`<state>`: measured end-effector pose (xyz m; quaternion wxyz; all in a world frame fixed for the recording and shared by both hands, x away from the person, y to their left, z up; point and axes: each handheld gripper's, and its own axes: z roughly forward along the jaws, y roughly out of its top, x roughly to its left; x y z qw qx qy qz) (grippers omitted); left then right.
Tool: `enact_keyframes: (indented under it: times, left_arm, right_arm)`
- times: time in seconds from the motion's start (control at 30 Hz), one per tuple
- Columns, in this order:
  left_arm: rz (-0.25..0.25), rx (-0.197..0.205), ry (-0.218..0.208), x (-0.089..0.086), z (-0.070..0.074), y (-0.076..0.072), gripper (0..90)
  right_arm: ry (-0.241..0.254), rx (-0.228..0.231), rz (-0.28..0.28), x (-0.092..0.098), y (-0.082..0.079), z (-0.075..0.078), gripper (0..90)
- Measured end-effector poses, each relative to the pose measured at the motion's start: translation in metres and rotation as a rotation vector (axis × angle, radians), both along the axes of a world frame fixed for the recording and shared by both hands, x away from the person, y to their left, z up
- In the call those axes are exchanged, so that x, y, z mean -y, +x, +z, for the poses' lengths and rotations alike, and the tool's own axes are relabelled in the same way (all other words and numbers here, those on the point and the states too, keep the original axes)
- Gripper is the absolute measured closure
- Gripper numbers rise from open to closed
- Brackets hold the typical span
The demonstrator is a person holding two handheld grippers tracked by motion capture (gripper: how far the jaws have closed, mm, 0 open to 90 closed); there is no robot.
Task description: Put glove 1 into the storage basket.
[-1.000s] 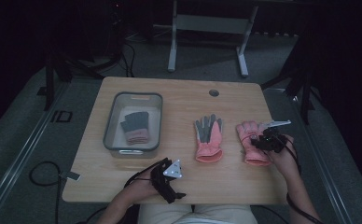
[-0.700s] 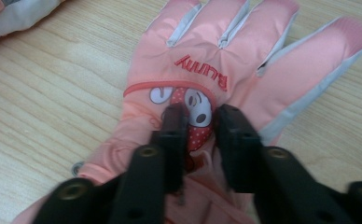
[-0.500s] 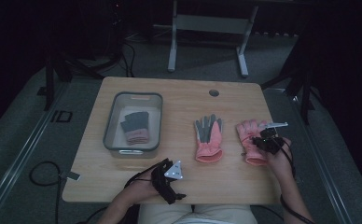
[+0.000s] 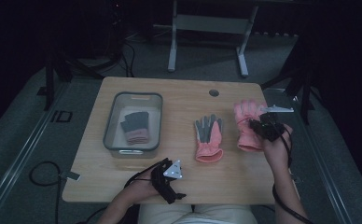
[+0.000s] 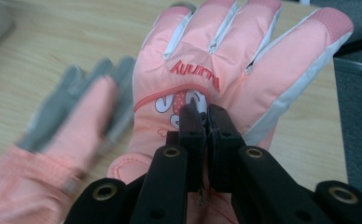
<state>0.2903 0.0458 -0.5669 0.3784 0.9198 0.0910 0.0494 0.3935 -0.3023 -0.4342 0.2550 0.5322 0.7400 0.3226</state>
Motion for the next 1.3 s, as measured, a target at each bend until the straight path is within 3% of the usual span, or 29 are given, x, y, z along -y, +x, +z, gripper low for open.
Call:
enact_keyframes:
  times: [0.13,0.33,0.53,0.67,0.9,1.0,1.03,1.2,1.3]
  left_arm:
    - [-0.002,0.001,0.002,0.000,0.000,0.000,1.2]
    - [-0.005,-0.001,-0.004,0.000,0.000,-0.001,1.1]
    - [-0.008,-0.007,-0.008,0.000,0.000,0.000,1.2]
    - [-0.017,-0.003,-0.005,0.002,0.001,-0.003,1.1]
    - [-0.017,-0.004,-0.005,0.002,0.000,-0.002,1.1]
    - [-0.013,-0.007,-0.006,0.003,0.001,-0.002,1.1]
    - [-0.015,-0.008,-0.009,0.003,0.002,-0.003,1.1]
    - [-0.017,-0.008,-0.007,0.002,0.001,-0.002,1.2]
    - [-0.017,-0.007,-0.009,0.002,0.001,-0.002,1.2]
  right_arm:
    - [0.028,0.012,-0.014,-0.025,-0.003,0.014,86.0]
    - [-0.045,0.044,-0.002,-0.066,-0.008,0.022,86.0]
    - [0.000,0.026,0.031,-0.100,-0.010,0.022,85.8]
    - [-0.004,0.017,0.030,-0.116,-0.008,0.012,85.8]
    - [-0.012,-0.023,0.026,-0.125,-0.005,-0.005,85.8]
    - [-0.026,-0.055,0.023,-0.132,0.000,-0.021,85.6]
    - [-0.044,-0.062,0.020,-0.133,0.002,-0.026,85.6]
    - [-0.033,-0.118,0.016,-0.129,0.008,-0.047,85.3]
    - [-0.025,-0.126,0.026,-0.128,0.009,-0.051,85.3]
